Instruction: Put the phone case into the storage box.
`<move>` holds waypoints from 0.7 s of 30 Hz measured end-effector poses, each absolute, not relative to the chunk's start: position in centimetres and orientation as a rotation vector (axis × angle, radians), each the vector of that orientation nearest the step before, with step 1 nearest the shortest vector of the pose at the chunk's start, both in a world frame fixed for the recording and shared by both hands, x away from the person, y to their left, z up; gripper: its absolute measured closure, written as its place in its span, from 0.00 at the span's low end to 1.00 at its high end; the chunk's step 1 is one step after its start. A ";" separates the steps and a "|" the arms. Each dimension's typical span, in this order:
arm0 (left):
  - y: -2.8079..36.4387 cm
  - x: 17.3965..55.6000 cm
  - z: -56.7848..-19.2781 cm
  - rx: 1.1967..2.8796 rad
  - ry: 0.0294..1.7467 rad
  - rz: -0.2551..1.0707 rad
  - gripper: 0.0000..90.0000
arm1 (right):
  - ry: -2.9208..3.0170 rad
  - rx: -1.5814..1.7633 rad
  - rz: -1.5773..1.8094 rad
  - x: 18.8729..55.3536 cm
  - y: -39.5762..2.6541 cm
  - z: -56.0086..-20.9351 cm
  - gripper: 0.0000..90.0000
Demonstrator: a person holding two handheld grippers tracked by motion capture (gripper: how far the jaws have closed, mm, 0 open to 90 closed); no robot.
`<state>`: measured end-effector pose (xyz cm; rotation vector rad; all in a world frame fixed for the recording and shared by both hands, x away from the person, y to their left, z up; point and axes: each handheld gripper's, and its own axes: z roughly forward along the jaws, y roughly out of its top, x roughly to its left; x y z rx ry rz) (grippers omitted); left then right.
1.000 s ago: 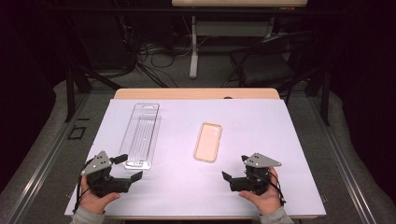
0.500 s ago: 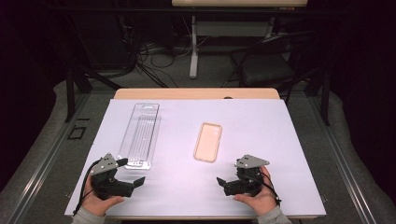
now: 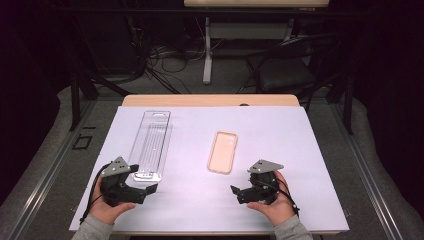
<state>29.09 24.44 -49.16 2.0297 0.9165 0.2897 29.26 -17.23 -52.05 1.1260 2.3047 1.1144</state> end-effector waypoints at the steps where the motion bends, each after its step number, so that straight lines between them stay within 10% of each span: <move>1: 24.4 29.3 -48.9 2.035 0.916 0.296 0.01 | 2.302 1.128 1.118 29.4 -17.2 -51.9 0.00; 21: 23.2 34.8 -44.7 1.998 0.975 0.311 0.01 | 2.285 1.117 1.119 32.7 -15.9 -48.6 0.00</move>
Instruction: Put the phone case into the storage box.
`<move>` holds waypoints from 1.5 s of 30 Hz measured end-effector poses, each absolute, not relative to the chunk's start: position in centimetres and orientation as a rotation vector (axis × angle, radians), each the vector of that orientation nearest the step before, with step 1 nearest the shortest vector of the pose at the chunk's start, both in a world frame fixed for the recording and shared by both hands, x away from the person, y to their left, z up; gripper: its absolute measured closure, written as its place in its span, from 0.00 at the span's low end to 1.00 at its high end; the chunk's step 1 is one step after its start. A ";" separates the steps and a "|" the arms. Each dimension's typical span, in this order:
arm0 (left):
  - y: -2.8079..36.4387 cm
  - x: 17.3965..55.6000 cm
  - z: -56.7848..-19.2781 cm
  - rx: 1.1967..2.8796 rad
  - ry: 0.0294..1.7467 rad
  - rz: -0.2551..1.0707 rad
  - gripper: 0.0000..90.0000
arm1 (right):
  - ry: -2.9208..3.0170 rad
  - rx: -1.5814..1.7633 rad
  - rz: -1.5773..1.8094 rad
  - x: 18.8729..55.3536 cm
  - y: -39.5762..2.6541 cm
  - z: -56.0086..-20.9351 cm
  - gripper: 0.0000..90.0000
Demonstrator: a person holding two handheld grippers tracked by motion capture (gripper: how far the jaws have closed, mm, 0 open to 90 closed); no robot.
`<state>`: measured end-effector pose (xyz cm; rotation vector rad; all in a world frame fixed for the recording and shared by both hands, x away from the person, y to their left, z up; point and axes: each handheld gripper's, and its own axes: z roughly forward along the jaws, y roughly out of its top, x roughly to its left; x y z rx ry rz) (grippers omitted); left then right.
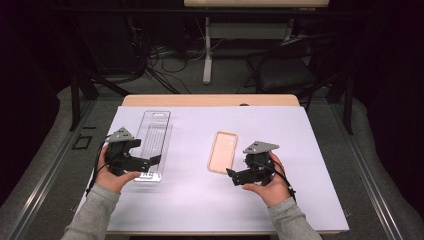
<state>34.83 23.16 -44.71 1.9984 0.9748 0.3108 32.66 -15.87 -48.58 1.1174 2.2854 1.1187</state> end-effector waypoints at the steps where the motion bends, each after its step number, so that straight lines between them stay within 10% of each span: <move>1: 23.1 35.1 -44.6 1.999 0.977 0.310 0.00 | 2.288 1.117 1.116 32.8 -15.8 -48.4 0.00; 45: 23.9 42.1 -42.0 1.999 1.033 0.295 0.02 | 2.358 1.237 0.992 40.4 -13.8 -46.1 0.01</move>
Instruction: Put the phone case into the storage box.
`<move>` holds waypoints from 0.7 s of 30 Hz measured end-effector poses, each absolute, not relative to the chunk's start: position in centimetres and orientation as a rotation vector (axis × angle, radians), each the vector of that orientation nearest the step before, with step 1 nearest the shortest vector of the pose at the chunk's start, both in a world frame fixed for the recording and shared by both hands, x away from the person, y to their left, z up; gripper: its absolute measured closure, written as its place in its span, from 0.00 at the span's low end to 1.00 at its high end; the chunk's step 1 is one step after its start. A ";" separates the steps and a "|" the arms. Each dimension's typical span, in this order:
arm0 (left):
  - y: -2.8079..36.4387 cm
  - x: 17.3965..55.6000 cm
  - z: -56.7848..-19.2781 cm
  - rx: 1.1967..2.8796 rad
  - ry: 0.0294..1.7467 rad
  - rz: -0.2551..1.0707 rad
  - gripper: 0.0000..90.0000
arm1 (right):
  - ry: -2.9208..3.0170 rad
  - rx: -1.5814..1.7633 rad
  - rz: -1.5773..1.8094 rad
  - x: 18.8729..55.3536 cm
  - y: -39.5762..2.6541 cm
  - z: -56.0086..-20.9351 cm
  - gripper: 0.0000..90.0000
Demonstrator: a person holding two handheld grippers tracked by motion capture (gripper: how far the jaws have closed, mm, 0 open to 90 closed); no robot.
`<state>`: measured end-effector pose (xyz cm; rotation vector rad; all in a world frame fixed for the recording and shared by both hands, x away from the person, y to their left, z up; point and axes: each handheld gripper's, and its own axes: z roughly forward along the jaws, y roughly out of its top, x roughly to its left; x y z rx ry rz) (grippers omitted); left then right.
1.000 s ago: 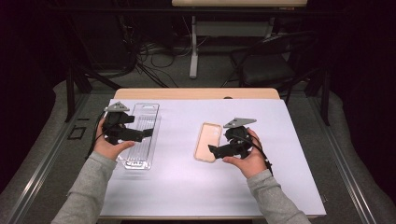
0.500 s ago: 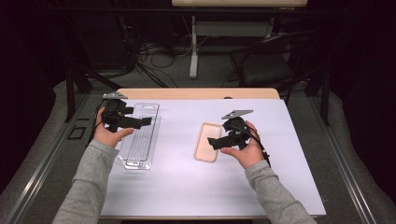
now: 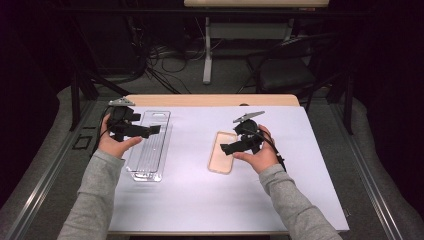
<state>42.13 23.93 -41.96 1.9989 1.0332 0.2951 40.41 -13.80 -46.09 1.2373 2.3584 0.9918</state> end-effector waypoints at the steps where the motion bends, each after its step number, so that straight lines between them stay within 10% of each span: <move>1: 23.9 42.1 -42.0 1.999 1.033 0.295 0.02 | 2.365 1.238 0.982 40.5 -13.7 -46.1 0.01; 21: 23.9 40.4 -42.0 1.982 1.045 0.292 0.03 | 2.434 1.281 0.818 43.0 -12.6 -47.4 0.23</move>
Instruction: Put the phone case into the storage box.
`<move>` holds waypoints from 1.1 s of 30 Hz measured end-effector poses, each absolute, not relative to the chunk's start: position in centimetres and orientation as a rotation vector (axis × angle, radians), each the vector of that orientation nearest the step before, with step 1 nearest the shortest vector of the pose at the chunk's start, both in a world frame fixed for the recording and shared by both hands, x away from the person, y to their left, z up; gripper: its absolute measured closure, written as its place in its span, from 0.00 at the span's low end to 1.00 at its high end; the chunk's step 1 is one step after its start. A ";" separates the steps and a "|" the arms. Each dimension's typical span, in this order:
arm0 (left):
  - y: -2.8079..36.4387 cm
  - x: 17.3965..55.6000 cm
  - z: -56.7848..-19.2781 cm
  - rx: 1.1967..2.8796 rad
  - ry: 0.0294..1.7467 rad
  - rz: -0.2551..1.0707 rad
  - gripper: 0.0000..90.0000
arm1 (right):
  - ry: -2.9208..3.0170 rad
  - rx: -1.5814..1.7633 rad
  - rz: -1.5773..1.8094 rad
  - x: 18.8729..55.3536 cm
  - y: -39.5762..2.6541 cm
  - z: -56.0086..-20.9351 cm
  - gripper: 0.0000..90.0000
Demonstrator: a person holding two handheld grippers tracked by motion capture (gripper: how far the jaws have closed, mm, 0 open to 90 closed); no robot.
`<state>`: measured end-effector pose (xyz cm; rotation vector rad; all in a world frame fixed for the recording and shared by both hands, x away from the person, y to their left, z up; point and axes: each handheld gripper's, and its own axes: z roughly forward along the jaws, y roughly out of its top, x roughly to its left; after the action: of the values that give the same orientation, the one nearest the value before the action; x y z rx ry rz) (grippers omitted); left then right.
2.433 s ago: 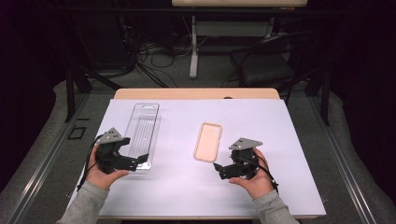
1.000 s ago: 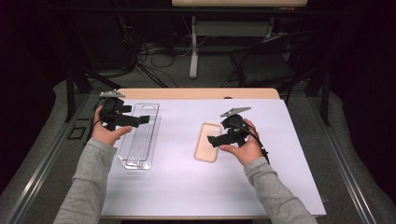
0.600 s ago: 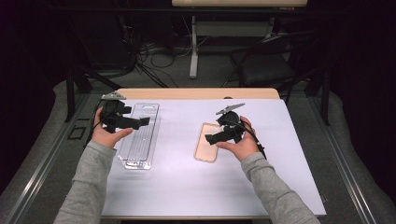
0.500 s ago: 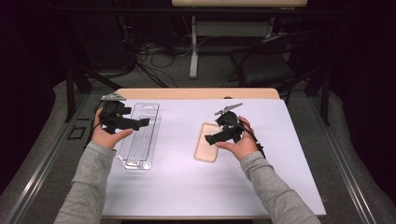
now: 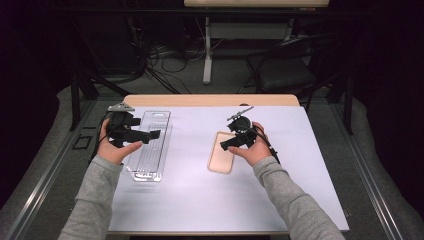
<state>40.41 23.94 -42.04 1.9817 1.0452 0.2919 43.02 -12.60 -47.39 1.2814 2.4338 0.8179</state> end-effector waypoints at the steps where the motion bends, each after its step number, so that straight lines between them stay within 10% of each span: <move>1: 24.1 40.3 -42.0 1.979 1.047 0.291 0.03 | 2.437 1.272 0.815 43.1 -12.5 -47.4 0.24; 33: 24.9 40.1 -42.3 1.958 1.049 0.299 0.03 | 2.709 0.653 0.684 40.5 -9.8 -47.8 0.53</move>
<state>40.05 24.88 -42.28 1.9580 1.0486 0.2994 40.46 -9.81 -47.77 0.6534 2.7094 0.6844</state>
